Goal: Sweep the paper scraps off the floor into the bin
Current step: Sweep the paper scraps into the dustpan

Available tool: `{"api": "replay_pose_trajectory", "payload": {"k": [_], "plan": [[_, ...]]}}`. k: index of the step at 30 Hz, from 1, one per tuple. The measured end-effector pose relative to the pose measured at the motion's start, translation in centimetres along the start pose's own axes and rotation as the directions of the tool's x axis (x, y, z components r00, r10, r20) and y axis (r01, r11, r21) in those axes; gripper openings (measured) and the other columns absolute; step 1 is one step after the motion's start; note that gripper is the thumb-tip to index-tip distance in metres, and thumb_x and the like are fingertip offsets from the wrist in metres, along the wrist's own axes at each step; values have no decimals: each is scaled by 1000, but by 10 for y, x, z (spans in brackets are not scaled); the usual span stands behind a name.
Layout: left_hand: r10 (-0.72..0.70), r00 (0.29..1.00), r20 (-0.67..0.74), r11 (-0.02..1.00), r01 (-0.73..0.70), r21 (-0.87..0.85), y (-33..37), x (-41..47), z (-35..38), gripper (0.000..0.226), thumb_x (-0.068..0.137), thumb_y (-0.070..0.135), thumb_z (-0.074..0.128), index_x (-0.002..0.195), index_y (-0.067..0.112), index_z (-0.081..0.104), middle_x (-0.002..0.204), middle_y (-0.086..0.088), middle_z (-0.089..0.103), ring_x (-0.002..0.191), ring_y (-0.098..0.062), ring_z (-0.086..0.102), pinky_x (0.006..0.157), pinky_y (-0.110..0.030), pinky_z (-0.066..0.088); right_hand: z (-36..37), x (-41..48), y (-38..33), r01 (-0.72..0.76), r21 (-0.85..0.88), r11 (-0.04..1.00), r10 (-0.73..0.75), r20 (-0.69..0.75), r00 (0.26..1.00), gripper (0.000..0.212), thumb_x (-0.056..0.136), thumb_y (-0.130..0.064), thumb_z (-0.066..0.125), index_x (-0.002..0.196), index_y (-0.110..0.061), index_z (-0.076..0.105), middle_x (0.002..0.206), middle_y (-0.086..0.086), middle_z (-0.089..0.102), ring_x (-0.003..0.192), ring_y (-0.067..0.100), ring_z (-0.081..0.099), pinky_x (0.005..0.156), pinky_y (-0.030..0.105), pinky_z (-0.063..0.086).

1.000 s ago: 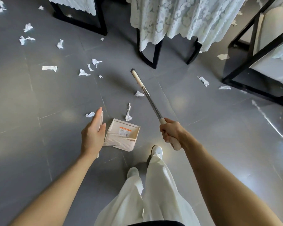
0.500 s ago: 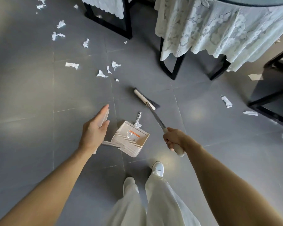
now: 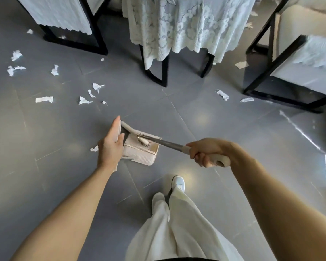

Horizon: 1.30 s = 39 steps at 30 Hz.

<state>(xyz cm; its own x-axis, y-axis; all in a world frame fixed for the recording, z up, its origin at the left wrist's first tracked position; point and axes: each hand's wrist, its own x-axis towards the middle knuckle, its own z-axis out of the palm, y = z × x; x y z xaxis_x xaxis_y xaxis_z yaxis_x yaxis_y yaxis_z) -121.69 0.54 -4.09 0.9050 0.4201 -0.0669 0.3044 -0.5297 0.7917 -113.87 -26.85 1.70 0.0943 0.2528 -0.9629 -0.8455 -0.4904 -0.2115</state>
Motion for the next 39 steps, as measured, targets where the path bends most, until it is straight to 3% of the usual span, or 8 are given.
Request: {"api": "replay_pose_trajectory", "payload": {"k": [6,11,17,21,25,29,36,39], "plan": [[82,992,95,996,-78,-43,45,10,47,57,92,-3,49,144,17,41,133,20,40,122,6,39,91,8,20,-18,-17,53,268,-63,961,-275,-208,939,25,92,-1,46,101,-22,54,64,6,45,47,10,38,37,18,37],[145,984,102,989,-141,-45,90,24,98,56,93,-4,49,145,17,40,133,19,40,114,20,33,89,9,21,-64,12,102,178,-17,984,-169,-415,894,8,86,-7,48,86,-3,54,63,10,47,48,18,42,45,25,38],[126,979,163,992,-125,-17,152,43,183,55,95,3,49,145,26,38,136,20,42,123,4,41,90,6,23,-152,28,117,254,-5,967,-214,-555,804,17,89,-12,45,88,1,55,64,13,52,50,23,50,51,32,45],[120,979,164,991,-127,33,194,56,243,56,96,9,49,144,35,37,140,15,46,117,-31,57,94,-36,50,-240,22,109,222,-87,971,-230,-585,777,19,91,-6,48,106,5,51,79,15,57,63,28,55,66,41,53],[110,976,186,993,-116,24,236,69,291,57,97,13,46,142,46,32,138,25,42,103,-45,58,76,-57,53,-325,3,101,237,-79,968,-236,-606,760,29,91,-6,47,121,-9,44,83,12,53,52,24,52,48,31,48],[137,978,160,989,-144,36,272,92,333,56,96,10,47,144,37,35,141,14,48,104,-42,60,79,-52,54,-389,-12,68,281,-82,956,-272,-607,747,55,93,-9,51,144,-23,34,88,12,51,54,24,50,44,29,46],[179,964,198,983,-181,-11,314,163,392,56,96,8,49,143,35,38,132,28,42,102,-32,65,82,-49,55,-472,-6,-21,332,-105,937,-323,-619,716,49,89,1,44,135,-13,43,76,11,51,53,24,49,51,34,49],[204,959,196,979,-196,-63,325,206,416,56,94,1,50,144,26,40,132,21,45,118,1,54,98,-17,44,-507,3,-63,331,-88,940,-312,-617,723,55,89,-1,44,140,-21,42,74,10,52,47,22,48,43,28,44]]}}
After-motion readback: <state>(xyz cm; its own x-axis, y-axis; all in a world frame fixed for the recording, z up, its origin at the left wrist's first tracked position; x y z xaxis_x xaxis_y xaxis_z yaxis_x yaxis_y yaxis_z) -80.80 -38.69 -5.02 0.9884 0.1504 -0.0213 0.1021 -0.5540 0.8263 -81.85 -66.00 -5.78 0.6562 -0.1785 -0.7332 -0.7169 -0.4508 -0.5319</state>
